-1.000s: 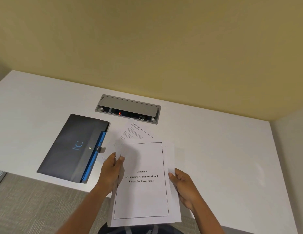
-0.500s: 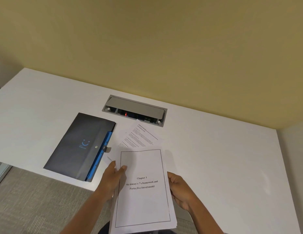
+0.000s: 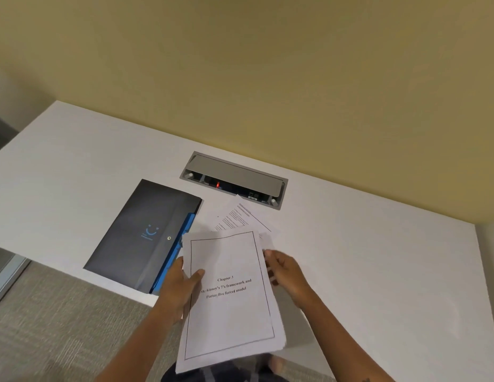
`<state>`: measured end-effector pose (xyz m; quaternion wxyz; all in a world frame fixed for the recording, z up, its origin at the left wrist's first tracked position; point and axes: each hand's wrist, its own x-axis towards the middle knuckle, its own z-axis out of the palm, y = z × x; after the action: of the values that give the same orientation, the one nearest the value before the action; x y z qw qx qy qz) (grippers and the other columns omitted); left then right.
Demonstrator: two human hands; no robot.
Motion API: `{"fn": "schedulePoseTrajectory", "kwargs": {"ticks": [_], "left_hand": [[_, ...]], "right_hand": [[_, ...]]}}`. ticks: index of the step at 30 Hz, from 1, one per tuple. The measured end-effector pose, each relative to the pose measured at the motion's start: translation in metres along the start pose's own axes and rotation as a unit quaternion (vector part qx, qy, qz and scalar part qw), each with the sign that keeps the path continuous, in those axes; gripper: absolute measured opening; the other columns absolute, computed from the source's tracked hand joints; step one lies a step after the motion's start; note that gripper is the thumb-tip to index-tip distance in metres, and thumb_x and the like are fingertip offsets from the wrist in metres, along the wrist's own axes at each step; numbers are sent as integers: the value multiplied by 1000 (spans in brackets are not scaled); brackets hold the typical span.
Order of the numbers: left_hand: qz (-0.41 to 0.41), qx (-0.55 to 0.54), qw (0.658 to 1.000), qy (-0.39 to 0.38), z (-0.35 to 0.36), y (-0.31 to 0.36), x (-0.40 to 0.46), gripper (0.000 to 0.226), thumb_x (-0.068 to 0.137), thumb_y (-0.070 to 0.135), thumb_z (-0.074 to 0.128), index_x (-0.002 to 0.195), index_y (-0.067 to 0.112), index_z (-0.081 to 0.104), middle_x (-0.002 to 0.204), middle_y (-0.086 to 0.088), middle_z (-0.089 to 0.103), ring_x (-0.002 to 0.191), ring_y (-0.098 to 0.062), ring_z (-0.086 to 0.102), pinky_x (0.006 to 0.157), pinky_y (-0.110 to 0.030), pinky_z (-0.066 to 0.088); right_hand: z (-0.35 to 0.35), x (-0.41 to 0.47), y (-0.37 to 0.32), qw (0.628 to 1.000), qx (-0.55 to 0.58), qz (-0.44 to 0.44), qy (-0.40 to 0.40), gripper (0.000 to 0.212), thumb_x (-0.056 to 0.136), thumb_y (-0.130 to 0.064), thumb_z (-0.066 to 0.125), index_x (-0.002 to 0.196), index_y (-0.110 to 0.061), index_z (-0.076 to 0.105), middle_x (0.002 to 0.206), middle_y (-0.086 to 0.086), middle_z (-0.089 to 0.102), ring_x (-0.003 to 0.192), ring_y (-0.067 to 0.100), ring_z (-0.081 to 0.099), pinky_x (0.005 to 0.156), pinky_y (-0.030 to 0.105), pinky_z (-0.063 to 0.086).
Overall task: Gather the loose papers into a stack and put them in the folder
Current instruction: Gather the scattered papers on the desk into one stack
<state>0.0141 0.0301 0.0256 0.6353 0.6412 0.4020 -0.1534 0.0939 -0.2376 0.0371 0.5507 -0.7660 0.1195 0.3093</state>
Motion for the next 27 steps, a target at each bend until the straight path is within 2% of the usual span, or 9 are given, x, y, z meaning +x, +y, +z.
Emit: {"fn": "schedulePoseTrajectory", "kwargs": {"ticks": [2,5,8,11,14,16,20,23,27], "left_hand": [[9,-33,999,7,-5,2,2,41,99,13,69,136,26,56,126,-7,72,111,-34,74,91,-61,62],[18,-57,998,10,-13,5,5,35,99,10,67,129,27,60,126,-6,73,110,-34,75,91,-59,63],[19,-59,998,19,-23,6,9,39,99,12,68,135,22,57,130,-8,72,114,-36,73,97,-62,59],[23,-85,996,20,-33,8,13,35,100,10,67,128,29,62,124,-5,76,110,-33,76,93,-61,61],[26,-89,995,22,-42,9,17,36,99,10,67,117,41,65,115,4,80,103,-28,79,86,-58,64],[22,-94,995,22,-46,9,21,35,98,10,68,117,39,64,117,1,79,104,-29,79,86,-59,64],[28,-106,994,22,-52,5,31,34,98,9,69,118,36,66,120,-2,79,105,-31,79,87,-58,64],[30,-118,992,17,-53,7,36,36,98,8,69,116,39,68,119,0,79,105,-31,79,84,-55,65],[47,-95,994,27,-52,13,40,35,97,11,71,120,37,66,122,1,78,110,-31,76,95,-59,60]], "right_hand": [[4,20,-9,989,-103,-47,98,27,103,-40,66,123,-24,75,117,2,81,106,22,76,95,42,62],[7,41,-23,962,-249,-48,101,74,94,-47,76,156,-19,48,158,-1,52,147,22,49,115,43,48],[13,61,-26,924,-373,-37,73,113,87,-59,78,168,-10,18,175,9,24,163,29,24,128,49,33],[25,73,-27,906,-417,-9,70,132,83,-68,77,169,-3,1,178,13,9,166,33,10,132,55,24],[40,79,-25,881,-468,25,69,139,82,-73,73,169,-3,-9,179,15,1,167,34,5,132,57,25],[50,82,-24,864,-495,29,85,139,82,-71,74,168,-2,-10,176,17,10,164,35,15,127,55,34],[59,86,-25,854,-507,20,113,137,82,-68,77,169,0,-4,159,13,37,143,30,42,104,46,54],[60,88,-23,864,-490,14,119,131,83,-60,80,169,-3,1,155,11,42,140,29,46,103,45,53],[59,85,-17,901,-409,33,137,128,82,-48,87,170,-8,4,154,11,47,139,31,48,107,46,50]]}}
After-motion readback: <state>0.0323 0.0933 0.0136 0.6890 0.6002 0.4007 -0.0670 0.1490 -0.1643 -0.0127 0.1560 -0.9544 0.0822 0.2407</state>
